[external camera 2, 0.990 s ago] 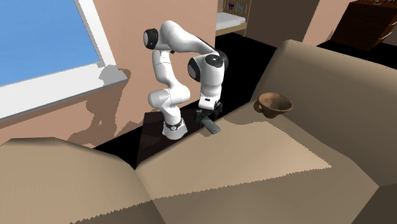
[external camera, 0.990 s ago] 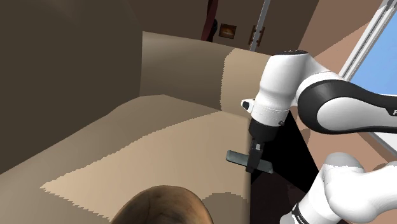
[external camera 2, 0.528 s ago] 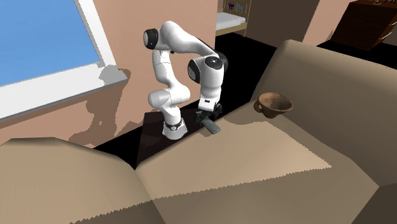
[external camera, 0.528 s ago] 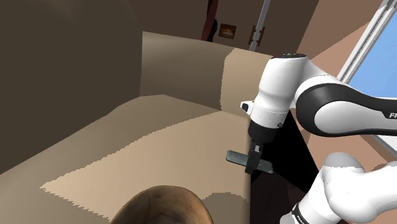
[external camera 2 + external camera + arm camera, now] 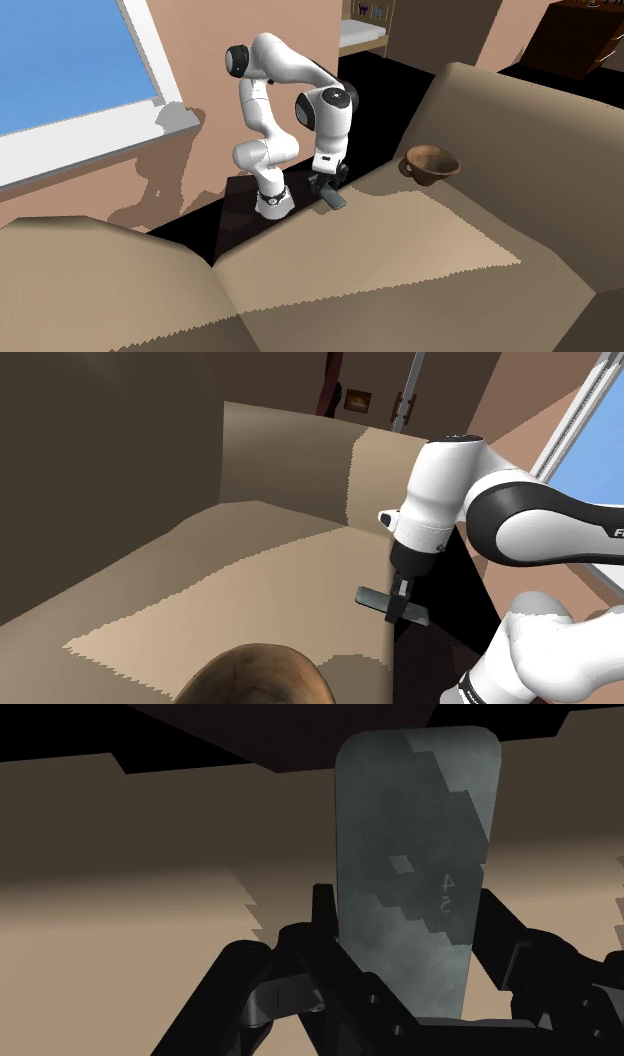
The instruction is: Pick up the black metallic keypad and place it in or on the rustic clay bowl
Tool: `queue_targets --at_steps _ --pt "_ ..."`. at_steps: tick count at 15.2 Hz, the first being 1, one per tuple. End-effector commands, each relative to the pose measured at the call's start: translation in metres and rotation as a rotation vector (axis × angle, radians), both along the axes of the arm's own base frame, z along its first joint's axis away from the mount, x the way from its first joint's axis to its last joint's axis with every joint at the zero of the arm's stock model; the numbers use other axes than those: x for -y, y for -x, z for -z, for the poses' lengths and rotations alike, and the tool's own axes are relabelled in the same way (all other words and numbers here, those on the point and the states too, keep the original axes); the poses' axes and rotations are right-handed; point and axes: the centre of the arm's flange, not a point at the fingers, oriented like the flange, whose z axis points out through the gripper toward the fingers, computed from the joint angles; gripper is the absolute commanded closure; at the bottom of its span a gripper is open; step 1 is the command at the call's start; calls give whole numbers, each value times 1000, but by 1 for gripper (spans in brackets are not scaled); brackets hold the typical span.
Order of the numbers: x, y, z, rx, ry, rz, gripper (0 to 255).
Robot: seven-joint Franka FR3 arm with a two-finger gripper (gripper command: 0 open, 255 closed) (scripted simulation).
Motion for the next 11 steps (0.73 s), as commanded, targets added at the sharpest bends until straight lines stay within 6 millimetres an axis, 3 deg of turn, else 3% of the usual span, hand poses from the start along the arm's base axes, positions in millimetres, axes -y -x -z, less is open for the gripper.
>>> queue_targets --at_steps 1,3,11 --pt "1 0 2 -4 4 2 255" --pt "1 0 2 -4 4 2 255" --pt "1 0 -40 -4 4 2 255"
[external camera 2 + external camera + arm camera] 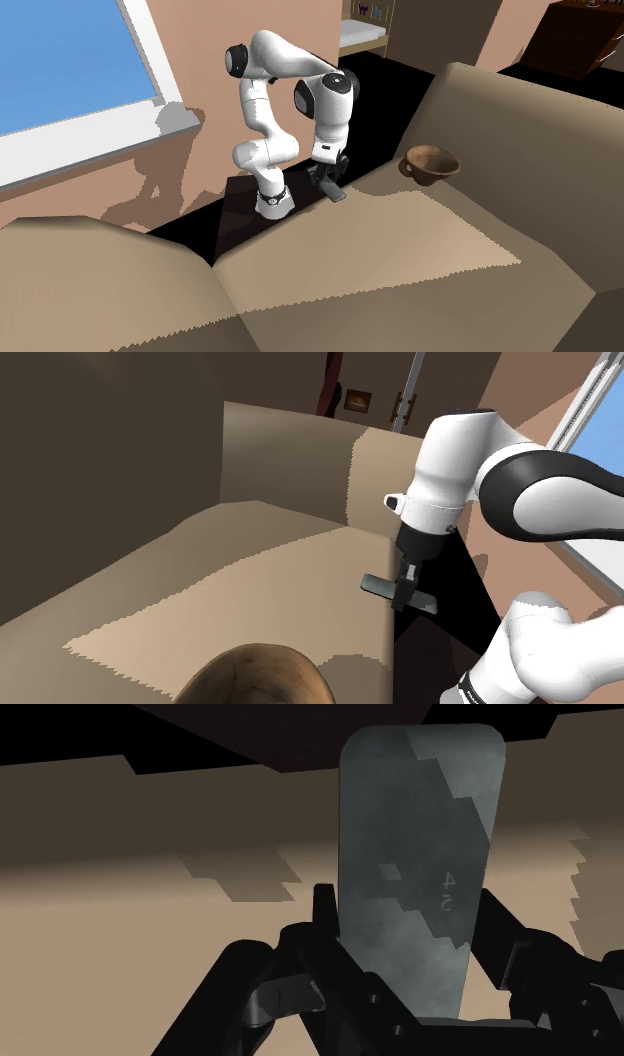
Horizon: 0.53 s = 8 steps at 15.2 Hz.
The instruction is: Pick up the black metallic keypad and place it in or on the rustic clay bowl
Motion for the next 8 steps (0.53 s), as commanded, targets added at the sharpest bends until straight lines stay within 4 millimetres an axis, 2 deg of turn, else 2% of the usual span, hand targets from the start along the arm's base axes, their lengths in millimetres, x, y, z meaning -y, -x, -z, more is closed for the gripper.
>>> queue_targets --at_steps 1,8 --pt "-1 -1 -10 0 0 0 255" --pt "-1 -1 -47 0 0 0 255"
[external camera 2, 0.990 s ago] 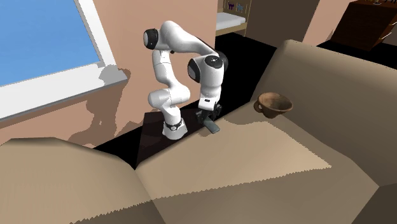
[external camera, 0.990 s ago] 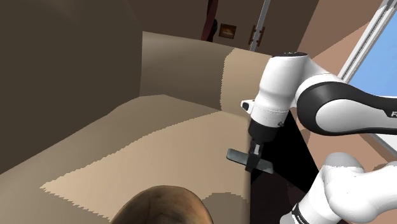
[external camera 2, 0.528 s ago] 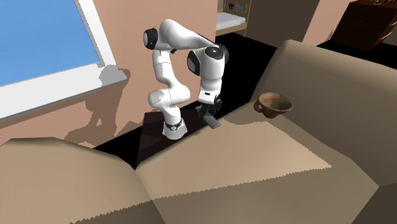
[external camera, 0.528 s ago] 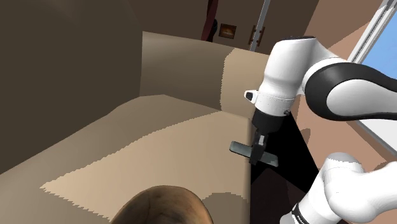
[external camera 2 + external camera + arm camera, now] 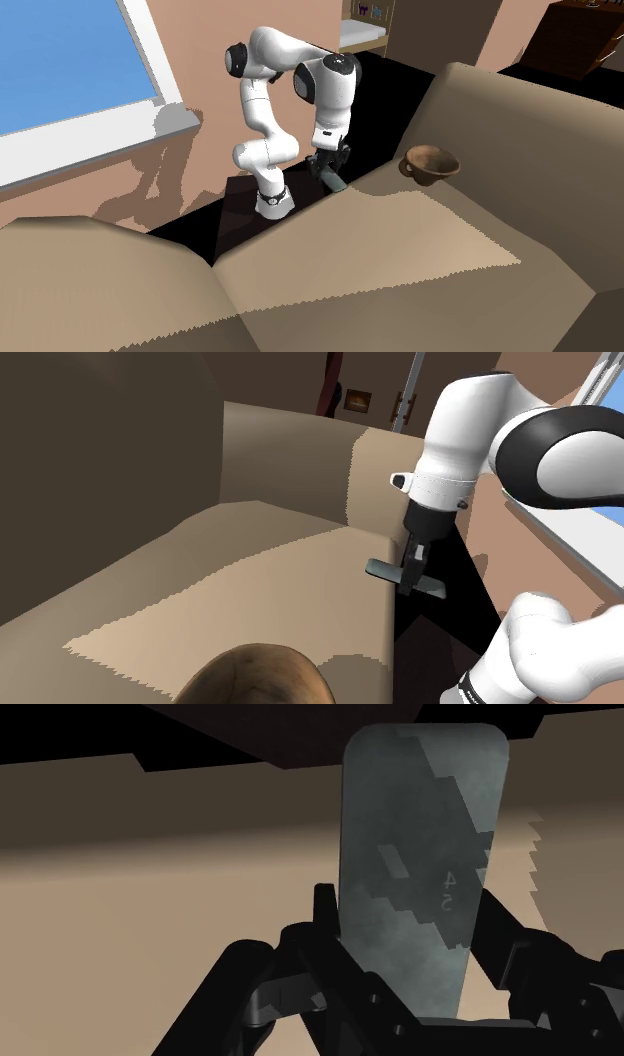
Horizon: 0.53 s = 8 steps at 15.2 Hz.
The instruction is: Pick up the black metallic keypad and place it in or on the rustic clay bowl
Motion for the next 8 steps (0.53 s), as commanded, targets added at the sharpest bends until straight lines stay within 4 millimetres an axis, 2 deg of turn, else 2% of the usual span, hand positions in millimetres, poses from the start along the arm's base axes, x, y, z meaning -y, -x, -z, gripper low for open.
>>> queue_targets --at_steps 1,8 --pt "0 0 -11 0 0 0 255" --pt "0 0 -48 0 0 0 255"
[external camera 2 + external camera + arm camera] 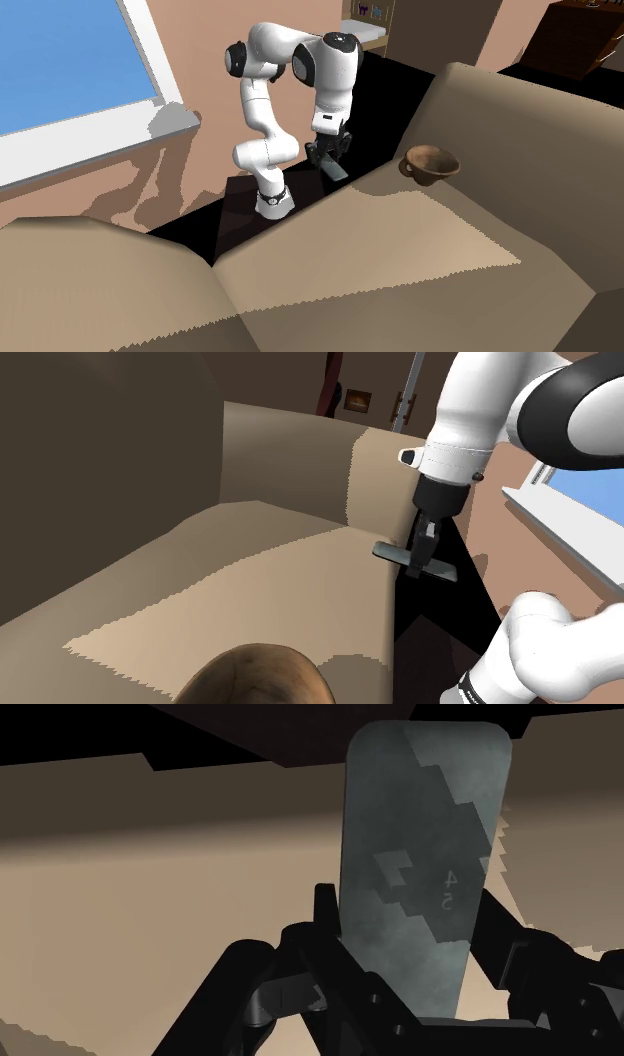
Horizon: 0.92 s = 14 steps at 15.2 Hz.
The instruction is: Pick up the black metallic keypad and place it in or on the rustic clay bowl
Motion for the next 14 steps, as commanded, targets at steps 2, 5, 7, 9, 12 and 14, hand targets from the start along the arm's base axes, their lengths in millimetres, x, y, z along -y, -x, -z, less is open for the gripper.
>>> queue_targets --at_steps 2,5,7,9,12,14 --pt "0 -1 -16 0 0 0 255" --pt "0 -1 -32 0 0 0 255" --pt "0 -1 -42 0 0 0 255" --pt "0 -1 -50 0 0 0 255" --pt "-40 2 -51 0 0 0 255" --pt "-66 3 -51 0 0 0 255"
